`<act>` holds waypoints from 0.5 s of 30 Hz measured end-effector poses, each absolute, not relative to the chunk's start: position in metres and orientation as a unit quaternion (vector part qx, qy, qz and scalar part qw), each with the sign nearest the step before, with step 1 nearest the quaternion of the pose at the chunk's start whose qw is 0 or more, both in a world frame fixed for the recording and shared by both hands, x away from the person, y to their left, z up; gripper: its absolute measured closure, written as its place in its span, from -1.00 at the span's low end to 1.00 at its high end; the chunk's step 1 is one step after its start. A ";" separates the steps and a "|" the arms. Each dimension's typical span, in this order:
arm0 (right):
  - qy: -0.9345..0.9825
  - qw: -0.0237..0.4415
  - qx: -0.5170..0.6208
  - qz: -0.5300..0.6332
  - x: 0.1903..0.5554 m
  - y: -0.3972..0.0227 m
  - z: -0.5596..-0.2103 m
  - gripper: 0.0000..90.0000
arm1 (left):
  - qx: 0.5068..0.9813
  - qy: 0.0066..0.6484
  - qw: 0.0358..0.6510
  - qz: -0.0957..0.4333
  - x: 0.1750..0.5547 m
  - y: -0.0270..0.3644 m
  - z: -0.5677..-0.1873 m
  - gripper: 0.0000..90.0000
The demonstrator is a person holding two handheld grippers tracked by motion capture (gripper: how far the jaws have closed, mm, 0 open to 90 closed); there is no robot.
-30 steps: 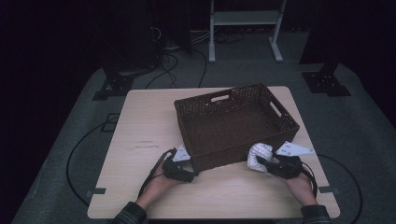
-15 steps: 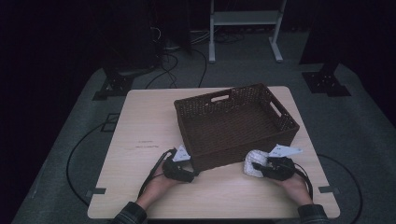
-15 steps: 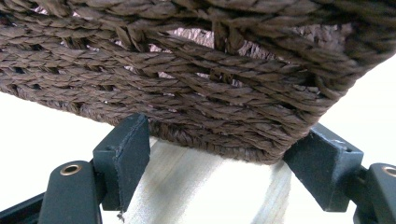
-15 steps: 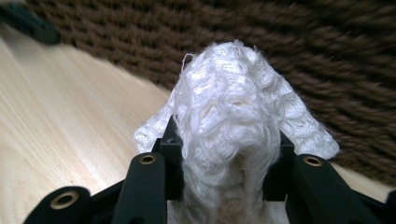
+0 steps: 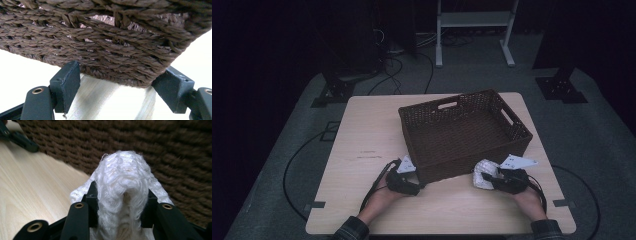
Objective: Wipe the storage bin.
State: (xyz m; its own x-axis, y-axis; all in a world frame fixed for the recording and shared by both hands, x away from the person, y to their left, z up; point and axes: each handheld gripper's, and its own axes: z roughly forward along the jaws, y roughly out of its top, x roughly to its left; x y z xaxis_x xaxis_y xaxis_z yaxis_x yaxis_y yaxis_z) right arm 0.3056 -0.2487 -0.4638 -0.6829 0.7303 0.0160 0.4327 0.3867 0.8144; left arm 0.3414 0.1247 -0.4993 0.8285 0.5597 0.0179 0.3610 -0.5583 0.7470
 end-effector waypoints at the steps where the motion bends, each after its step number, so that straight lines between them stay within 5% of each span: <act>1: 0.811 0.179 0.355 0.429 0.305 -0.249 -0.461 0.36 | 0.873 0.264 0.389 0.128 0.341 0.125 -0.499 -0.47; 15: 0.772 0.215 0.337 0.495 0.292 -0.250 -0.428 0.36 | 0.873 0.264 0.389 0.128 0.341 0.125 -0.499 -0.47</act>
State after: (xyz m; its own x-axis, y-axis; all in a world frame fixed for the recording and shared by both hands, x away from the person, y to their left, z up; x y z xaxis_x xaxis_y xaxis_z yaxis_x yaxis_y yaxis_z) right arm 0.2922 -0.2503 -0.4284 -0.6804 0.7329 0.0004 0.3066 0.2842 0.9084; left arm 0.3414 0.1246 -0.4993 0.8285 0.5596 0.0178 0.3609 -0.5581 0.7471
